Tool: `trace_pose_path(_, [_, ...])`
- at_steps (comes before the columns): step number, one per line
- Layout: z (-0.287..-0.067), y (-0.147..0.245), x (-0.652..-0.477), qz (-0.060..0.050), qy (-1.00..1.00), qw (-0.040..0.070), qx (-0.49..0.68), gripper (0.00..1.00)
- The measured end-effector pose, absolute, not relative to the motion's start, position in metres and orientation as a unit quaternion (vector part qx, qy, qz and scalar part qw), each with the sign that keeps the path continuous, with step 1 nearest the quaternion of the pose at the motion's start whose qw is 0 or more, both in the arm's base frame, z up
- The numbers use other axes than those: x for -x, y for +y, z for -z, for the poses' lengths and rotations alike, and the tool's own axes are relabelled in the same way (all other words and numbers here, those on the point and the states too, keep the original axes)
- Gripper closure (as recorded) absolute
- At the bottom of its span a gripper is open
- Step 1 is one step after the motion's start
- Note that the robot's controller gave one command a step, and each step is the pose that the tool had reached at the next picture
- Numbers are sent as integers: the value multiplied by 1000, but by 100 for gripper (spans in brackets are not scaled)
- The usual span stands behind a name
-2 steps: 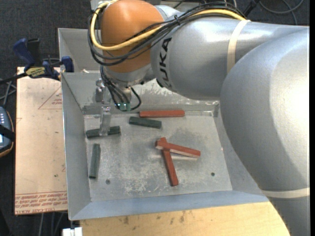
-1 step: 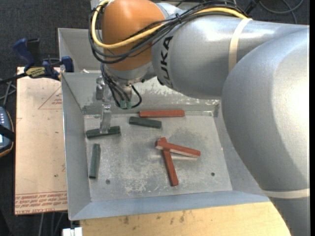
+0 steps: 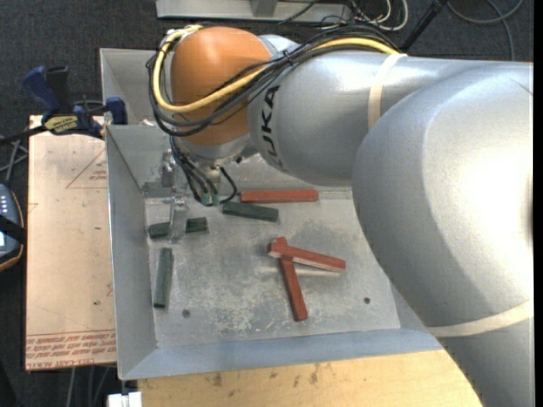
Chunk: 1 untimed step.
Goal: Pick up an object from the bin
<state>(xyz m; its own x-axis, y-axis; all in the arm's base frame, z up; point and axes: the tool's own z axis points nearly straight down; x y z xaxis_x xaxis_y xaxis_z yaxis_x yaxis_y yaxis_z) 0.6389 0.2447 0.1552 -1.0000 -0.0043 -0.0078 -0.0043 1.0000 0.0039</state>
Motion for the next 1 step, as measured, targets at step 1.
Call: trace_pose_path(1, [-98,244,-628,-1,1000,1,19,0])
